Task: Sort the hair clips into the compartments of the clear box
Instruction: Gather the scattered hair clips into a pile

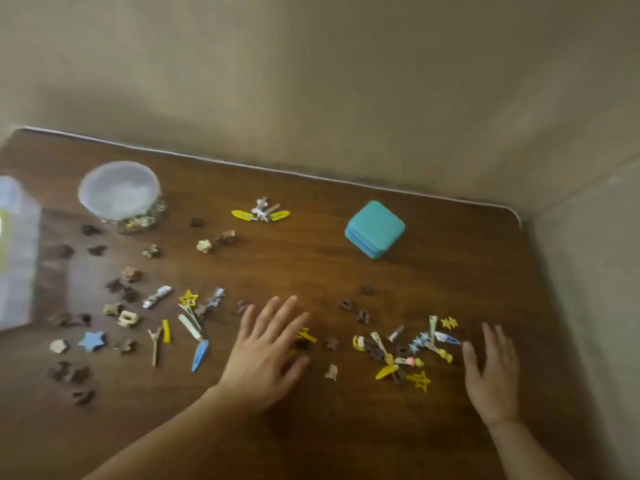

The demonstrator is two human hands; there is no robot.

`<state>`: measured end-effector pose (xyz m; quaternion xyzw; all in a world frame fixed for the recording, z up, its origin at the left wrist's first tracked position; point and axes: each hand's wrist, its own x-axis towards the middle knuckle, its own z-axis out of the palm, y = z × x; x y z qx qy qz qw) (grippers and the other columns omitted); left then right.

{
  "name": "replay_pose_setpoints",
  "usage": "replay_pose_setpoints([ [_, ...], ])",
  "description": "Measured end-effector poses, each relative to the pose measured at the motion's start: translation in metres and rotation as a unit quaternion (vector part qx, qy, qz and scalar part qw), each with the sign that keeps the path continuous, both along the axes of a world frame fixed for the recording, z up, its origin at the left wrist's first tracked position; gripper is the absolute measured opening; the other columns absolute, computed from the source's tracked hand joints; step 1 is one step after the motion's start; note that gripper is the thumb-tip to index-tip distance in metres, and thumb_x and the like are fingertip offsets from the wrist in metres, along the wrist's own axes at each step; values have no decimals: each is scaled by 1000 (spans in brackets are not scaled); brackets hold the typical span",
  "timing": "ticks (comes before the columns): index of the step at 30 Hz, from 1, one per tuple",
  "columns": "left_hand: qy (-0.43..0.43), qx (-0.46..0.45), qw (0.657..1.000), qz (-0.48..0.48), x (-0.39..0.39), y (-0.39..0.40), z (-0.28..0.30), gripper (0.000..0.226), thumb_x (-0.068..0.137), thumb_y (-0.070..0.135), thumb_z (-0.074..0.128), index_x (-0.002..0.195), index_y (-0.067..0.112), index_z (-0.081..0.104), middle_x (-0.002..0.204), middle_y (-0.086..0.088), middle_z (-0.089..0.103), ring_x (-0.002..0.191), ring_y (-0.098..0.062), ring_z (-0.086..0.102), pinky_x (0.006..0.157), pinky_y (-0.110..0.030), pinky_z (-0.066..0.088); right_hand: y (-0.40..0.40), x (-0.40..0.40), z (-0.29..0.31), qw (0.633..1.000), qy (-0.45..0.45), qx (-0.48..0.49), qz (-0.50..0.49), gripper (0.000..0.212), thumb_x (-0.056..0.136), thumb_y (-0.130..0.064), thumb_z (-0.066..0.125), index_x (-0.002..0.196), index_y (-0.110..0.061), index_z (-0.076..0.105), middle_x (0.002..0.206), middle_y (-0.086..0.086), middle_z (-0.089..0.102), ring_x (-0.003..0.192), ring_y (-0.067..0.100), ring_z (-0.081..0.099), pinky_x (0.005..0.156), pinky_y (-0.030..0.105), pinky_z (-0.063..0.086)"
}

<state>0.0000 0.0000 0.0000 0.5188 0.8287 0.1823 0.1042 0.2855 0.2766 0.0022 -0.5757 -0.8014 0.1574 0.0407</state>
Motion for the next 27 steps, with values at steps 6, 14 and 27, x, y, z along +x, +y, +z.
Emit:
replay_pose_setpoints([
  [6, -4, -51, 995, -82, 56, 93, 0, 72, 90, 64, 32, 153, 33, 16, 162, 9, -5, 149, -18, -12, 118, -50, -8, 15, -13, -15, 986, 6, 1, 164, 76, 89, -71, 16, 151, -27, 25, 162, -2, 14, 149, 18, 5, 119, 49, 16],
  [14, 8, -78, 993, -88, 46, 111, -10, 68, 91, 69, 21, 152, 43, 5, 162, 9, -7, 149, -17, -10, 118, -48, -6, -60, -76, -15, 932, -28, -19, 360, 68, 93, -66, 18, 152, -32, 19, 161, -8, 7, 149, 15, -7, 121, 40, 4],
  [27, -45, -28, 998, -25, -12, 70, -7, 67, 94, 67, 19, 150, 33, 29, 160, 12, 19, 149, -10, 4, 119, -47, 6, -59, -132, -5, 933, 156, -21, 323, 51, 94, -54, 38, 138, -29, 47, 156, -8, 29, 148, 12, 10, 117, 38, 19],
])
